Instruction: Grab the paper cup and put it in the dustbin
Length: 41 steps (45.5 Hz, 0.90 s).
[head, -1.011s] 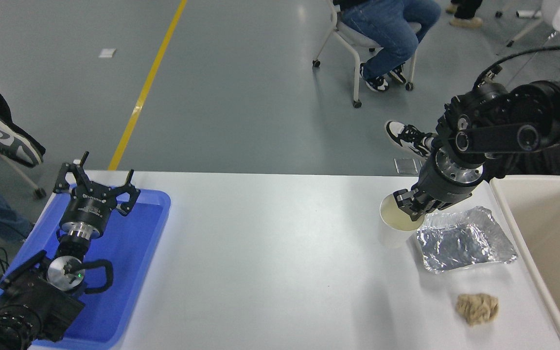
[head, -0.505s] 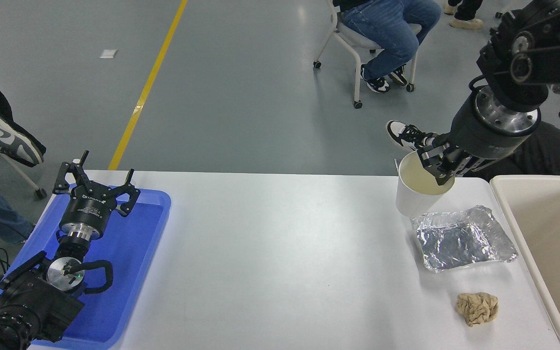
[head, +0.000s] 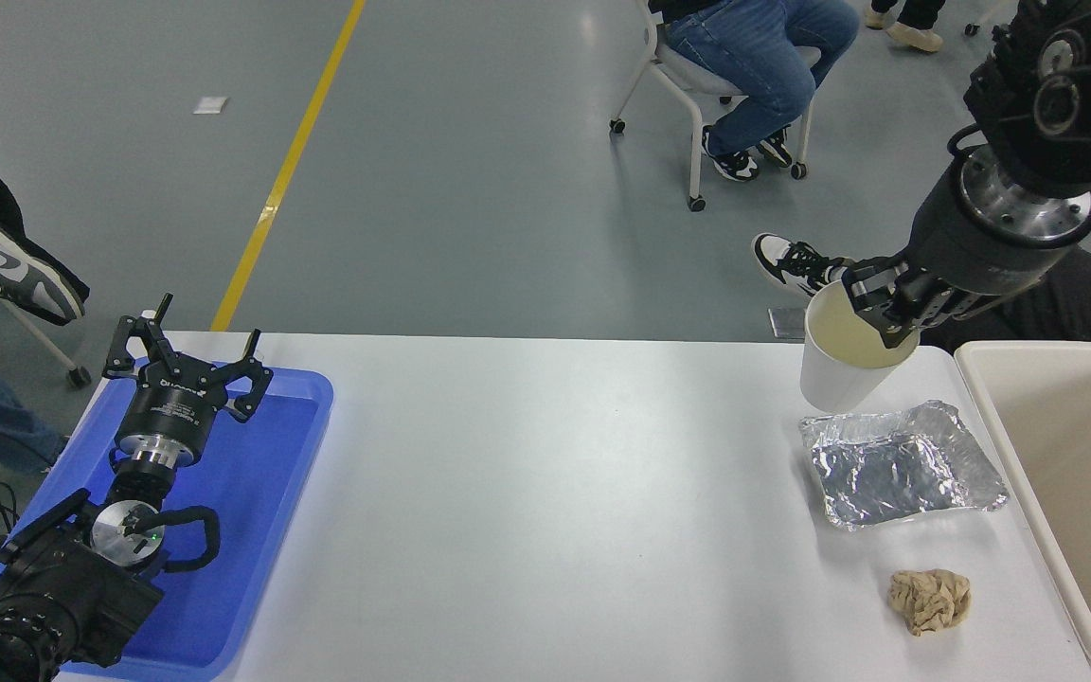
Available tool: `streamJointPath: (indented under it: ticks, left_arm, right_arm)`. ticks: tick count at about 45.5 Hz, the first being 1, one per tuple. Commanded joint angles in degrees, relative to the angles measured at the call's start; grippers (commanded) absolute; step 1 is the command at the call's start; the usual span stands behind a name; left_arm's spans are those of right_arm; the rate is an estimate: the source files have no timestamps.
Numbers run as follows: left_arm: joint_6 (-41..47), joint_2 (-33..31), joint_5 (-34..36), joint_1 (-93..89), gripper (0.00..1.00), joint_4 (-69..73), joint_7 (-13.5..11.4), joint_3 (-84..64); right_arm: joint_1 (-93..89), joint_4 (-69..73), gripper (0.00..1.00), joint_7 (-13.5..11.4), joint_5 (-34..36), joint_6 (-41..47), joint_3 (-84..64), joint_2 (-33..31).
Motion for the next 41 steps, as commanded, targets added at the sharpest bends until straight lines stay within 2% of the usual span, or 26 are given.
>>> streamJointPath:
  ticks: [1, 23, 32, 41]
  left_arm:
    - [0.0, 0.0, 0.0, 0.0, 1.00, 0.0, 0.0, 0.0]
    - [0.0, 0.0, 0.0, -0.1, 1.00, 0.0, 0.0, 0.1]
    - [0.0, 0.0, 0.0, -0.1, 1.00, 0.0, 0.0, 0.0]
    - [0.0, 0.0, 0.0, 0.0, 1.00, 0.0, -0.1, 0.0]
  right_arm:
    - [-2.6, -3.2, 0.00, 0.1, -5.8, -0.1, -3.0, -4.6]
    - [-14.1, -19.7, 0.00, 0.4, -22.6, -0.4, -3.3, -26.4]
    - [-23.2, -29.4, 0.00, 0.6, -24.3, -2.5, 0.0, -32.2]
    - [-38.4, -40.2, 0.00, 0.5, -25.4, -5.4, 12.6, -35.4]
